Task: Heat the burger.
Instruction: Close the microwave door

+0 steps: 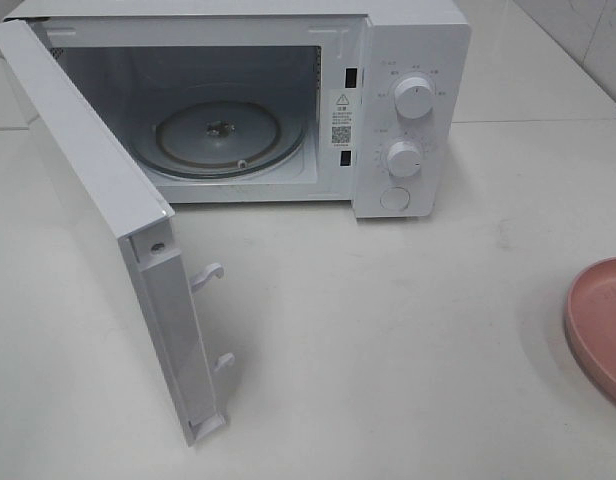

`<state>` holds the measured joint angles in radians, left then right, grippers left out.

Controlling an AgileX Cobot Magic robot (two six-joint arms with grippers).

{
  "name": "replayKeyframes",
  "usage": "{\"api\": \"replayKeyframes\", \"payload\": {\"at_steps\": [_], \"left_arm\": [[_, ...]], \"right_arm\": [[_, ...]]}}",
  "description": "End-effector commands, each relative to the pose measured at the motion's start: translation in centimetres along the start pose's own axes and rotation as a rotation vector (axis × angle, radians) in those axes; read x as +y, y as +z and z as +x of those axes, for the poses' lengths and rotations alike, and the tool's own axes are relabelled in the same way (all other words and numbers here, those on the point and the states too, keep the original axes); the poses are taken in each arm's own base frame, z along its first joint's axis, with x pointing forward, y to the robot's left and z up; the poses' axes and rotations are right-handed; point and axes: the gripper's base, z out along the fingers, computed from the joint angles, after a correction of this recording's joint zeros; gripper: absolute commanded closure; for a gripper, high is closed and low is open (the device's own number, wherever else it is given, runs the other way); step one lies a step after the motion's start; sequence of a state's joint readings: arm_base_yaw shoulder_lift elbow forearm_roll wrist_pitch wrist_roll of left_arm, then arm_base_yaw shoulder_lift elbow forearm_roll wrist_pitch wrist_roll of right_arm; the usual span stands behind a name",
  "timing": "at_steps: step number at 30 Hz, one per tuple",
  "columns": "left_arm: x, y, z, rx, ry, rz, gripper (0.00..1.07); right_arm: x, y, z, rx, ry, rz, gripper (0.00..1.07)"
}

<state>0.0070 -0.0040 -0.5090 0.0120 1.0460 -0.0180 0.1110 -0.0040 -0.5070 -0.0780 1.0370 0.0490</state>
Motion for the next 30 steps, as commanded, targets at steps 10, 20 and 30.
{"api": "replayKeyframes", "payload": {"at_steps": [10, 20, 30], "left_arm": [[0.0, -0.2, 0.2, -0.027, -0.004, -0.002, 0.07], [0.0, -0.2, 0.2, -0.027, -0.005, 0.000, 0.07], [0.0, 0.3, -2.3, -0.051, -0.001, -0.004, 0.14]], "right_arm": [[-0.1, -0.3, 0.3, -0.028, 0.001, 0.011, 0.31], [-0.1, -0.3, 0.3, -0.028, 0.001, 0.011, 0.31], [-0.1, -0.3, 0.3, -0.028, 0.001, 0.011, 0.31]]}}
